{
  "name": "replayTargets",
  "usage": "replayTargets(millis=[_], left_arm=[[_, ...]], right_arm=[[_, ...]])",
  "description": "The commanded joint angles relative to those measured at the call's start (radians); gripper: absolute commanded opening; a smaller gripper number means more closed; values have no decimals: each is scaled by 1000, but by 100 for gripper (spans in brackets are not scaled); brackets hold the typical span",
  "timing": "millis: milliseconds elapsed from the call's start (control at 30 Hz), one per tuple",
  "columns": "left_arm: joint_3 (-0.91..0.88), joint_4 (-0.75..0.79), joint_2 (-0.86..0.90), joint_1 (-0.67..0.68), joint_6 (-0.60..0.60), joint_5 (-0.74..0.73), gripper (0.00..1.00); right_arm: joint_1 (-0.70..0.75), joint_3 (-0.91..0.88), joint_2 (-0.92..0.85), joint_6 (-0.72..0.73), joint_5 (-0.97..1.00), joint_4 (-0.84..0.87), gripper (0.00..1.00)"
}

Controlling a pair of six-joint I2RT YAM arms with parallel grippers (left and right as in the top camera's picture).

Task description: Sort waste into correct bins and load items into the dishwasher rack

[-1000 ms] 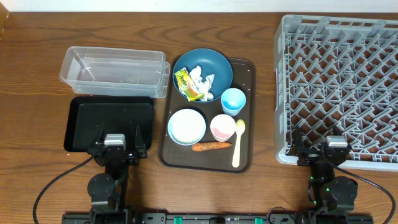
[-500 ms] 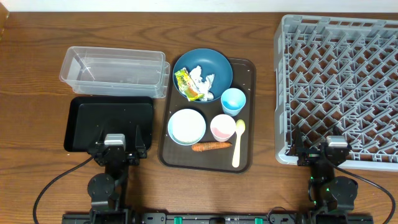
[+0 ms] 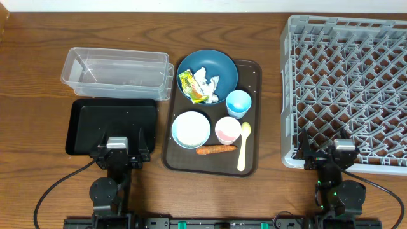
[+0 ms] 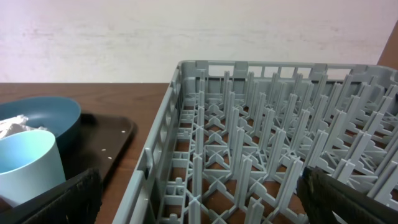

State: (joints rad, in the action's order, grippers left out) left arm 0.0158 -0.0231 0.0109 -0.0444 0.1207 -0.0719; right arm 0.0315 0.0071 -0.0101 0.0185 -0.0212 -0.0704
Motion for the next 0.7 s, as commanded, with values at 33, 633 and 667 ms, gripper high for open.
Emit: replayTargets(millis=[33, 633, 667], left_arm=[[-12, -40, -7, -5, 6, -25, 95], [50, -44, 41, -5, -105, -26, 96], [72, -44, 67, -5, -109, -25, 95]], right_arm=[[-15, -2, 5, 14, 5, -2, 99], [-15, 19, 4, 48, 10, 11, 99], [-15, 27, 1, 47, 11, 10, 99]])
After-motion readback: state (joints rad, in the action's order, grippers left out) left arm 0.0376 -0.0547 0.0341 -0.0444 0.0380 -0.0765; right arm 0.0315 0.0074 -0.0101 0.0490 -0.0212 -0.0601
